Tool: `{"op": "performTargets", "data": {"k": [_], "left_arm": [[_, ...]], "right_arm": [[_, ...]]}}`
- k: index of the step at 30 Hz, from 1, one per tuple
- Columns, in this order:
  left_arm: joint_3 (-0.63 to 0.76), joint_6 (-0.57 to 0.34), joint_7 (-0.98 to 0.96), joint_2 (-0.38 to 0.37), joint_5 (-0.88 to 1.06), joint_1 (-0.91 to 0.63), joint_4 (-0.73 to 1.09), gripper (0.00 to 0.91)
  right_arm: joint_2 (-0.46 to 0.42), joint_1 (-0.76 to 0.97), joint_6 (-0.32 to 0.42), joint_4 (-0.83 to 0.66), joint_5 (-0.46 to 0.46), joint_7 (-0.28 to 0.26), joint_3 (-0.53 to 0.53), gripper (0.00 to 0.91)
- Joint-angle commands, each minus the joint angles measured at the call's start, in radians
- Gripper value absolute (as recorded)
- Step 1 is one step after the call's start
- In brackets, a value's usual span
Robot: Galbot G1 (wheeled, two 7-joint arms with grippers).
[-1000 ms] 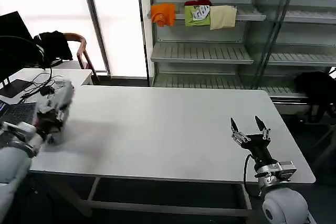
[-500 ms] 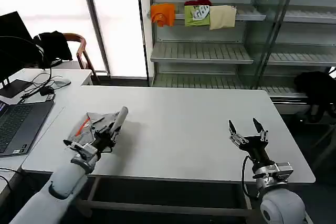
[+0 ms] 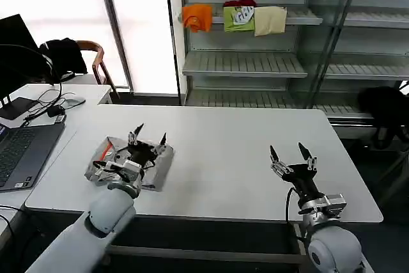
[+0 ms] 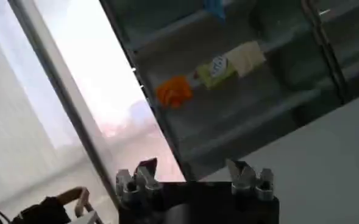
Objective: Fold and organize the clothes.
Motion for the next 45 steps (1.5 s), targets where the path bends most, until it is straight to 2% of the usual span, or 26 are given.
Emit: {"op": "performTargets", "data": {"k": [1,3,5,8,13,17,24,33,35,36,37,38,43,44,45], "left_arm": [[-0.371,0.101,0.052,0.049,0.096,0.242,-0.202,0.907],[-0.466,-0.030,0.193,0.043,0.004,0.293,-0.190,0.907],[-0.508,-0.099,0.290,0.035,-0.047,0.312,-0.174,0.907],[-0.508,-0.108,0.313,0.022,-0.089,0.313,-0.158,0.907],[-0.476,-0.110,0.311,-0.007,-0.093,0.302,-0.114,0.907],[-0.461,-0.113,0.313,-0.020,-0.092,0.297,-0.098,0.907],[-0.446,-0.114,0.326,-0.030,-0.090,0.290,-0.093,0.907],[-0.443,-0.116,0.343,-0.031,-0.086,0.293,-0.088,0.907],[-0.442,-0.115,0.344,-0.030,-0.086,0.292,-0.088,0.907],[-0.442,-0.115,0.345,-0.030,-0.086,0.291,-0.088,0.907],[-0.441,-0.115,0.345,-0.029,-0.086,0.290,-0.088,0.907],[-0.441,-0.115,0.345,-0.029,-0.086,0.290,-0.088,0.907],[-0.442,-0.115,0.345,-0.029,-0.086,0.292,-0.088,0.907],[-0.441,-0.115,0.346,-0.029,-0.086,0.293,-0.088,0.907],[-0.441,-0.116,0.346,-0.029,-0.086,0.294,-0.088,0.907]], "right_arm": [[0.125,0.272,-0.139,-0.111,0.033,0.034,-0.213,0.907],[0.169,0.360,-0.168,-0.209,0.045,0.054,-0.322,0.907],[0.222,0.424,-0.191,-0.286,0.061,0.092,-0.409,0.907],[0.288,0.483,-0.228,-0.394,0.109,0.133,-0.506,0.907],[0.398,0.535,-0.243,-0.530,0.113,0.147,-0.598,0.907],[0.435,0.544,-0.250,-0.573,0.110,0.162,-0.643,0.907],[0.500,0.556,-0.269,-0.617,0.120,0.149,-0.654,0.907],[0.510,0.557,-0.263,-0.633,0.151,0.151,-0.639,0.897],[0.514,0.556,-0.263,-0.637,0.167,0.151,-0.634,0.816],[0.519,0.554,-0.265,-0.642,0.177,0.152,-0.631,0.705],[0.521,0.553,-0.264,-0.644,0.183,0.152,-0.628,0.645],[0.522,0.552,-0.264,-0.644,0.184,0.151,-0.627,0.615],[0.539,0.558,-0.277,-0.655,0.218,0.144,-0.612,0.605],[0.540,0.558,-0.279,-0.656,0.218,0.144,-0.612,0.564],[0.539,0.559,-0.289,-0.655,0.223,0.142,-0.612,0.443]]}}
